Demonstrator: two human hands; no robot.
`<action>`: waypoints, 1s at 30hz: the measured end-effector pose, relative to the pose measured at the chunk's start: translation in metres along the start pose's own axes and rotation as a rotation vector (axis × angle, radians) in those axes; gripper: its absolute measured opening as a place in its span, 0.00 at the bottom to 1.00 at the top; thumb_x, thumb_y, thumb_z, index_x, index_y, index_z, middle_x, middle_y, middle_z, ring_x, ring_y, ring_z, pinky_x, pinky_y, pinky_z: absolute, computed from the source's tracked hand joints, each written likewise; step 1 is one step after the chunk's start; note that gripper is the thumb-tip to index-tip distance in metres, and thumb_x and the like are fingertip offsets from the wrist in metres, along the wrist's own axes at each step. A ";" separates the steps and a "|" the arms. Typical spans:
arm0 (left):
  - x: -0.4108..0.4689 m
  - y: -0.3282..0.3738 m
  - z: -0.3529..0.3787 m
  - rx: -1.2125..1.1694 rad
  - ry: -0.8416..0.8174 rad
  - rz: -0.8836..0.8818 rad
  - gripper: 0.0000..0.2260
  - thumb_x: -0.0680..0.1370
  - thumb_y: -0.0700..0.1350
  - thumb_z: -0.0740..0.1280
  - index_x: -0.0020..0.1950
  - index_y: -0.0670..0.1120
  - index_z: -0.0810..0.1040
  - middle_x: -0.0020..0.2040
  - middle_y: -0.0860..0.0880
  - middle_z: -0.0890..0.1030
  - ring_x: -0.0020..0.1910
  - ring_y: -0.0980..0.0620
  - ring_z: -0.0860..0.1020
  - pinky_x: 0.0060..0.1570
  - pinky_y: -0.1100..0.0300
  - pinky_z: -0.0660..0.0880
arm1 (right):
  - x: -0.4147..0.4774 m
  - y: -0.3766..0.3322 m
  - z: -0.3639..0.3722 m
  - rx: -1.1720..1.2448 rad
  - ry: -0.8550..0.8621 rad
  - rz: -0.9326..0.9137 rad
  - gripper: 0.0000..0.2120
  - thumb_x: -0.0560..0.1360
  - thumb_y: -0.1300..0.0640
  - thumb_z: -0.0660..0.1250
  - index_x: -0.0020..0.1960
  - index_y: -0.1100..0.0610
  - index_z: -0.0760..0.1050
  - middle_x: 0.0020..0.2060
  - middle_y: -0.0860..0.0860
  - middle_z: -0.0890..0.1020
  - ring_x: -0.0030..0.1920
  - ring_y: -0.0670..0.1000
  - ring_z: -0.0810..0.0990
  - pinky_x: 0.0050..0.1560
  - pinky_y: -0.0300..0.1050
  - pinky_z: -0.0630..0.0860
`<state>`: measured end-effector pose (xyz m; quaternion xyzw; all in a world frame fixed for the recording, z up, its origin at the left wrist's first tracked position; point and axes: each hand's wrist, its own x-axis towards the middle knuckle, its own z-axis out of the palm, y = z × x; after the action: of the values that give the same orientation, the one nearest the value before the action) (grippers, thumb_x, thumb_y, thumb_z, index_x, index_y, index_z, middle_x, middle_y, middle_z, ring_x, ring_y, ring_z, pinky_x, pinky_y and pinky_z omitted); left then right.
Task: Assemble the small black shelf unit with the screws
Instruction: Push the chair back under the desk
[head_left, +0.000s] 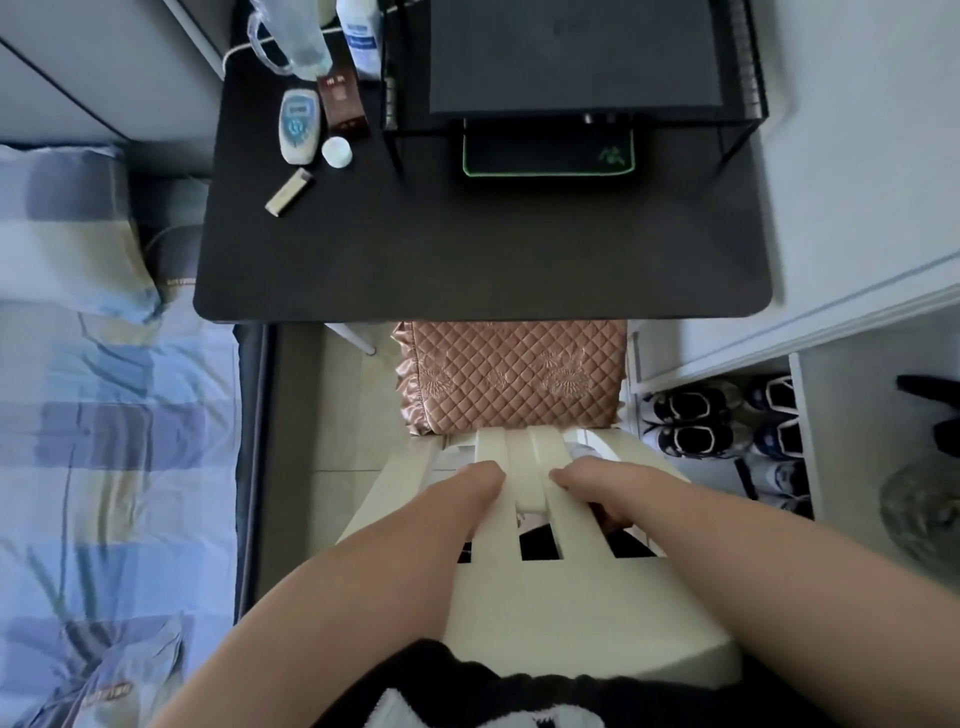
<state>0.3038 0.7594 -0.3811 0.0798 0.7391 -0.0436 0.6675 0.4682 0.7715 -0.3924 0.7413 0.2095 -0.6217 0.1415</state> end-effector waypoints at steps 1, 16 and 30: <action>0.001 0.010 0.003 0.005 0.005 -0.002 0.09 0.81 0.44 0.58 0.56 0.43 0.74 0.46 0.41 0.82 0.42 0.42 0.82 0.49 0.48 0.82 | 0.004 -0.007 -0.008 -0.009 -0.011 0.019 0.14 0.80 0.49 0.66 0.61 0.55 0.70 0.53 0.58 0.82 0.50 0.59 0.84 0.48 0.57 0.84; 0.015 0.120 -0.006 0.091 0.039 -0.052 0.18 0.81 0.46 0.56 0.67 0.41 0.75 0.61 0.39 0.80 0.61 0.38 0.79 0.65 0.45 0.75 | 0.023 -0.107 -0.070 -0.137 -0.076 0.041 0.09 0.81 0.51 0.62 0.54 0.57 0.73 0.44 0.59 0.85 0.42 0.59 0.87 0.41 0.58 0.84; 0.038 0.165 -0.038 0.132 -0.008 -0.046 0.20 0.71 0.50 0.60 0.58 0.41 0.77 0.48 0.39 0.85 0.47 0.39 0.85 0.56 0.46 0.80 | 0.017 -0.157 -0.074 -0.079 -0.124 0.078 0.13 0.85 0.49 0.57 0.50 0.57 0.72 0.56 0.59 0.83 0.56 0.59 0.84 0.55 0.57 0.82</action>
<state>0.2918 0.9306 -0.4074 0.1063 0.7337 -0.1078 0.6624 0.4578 0.9457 -0.3870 0.7027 0.1956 -0.6519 0.2075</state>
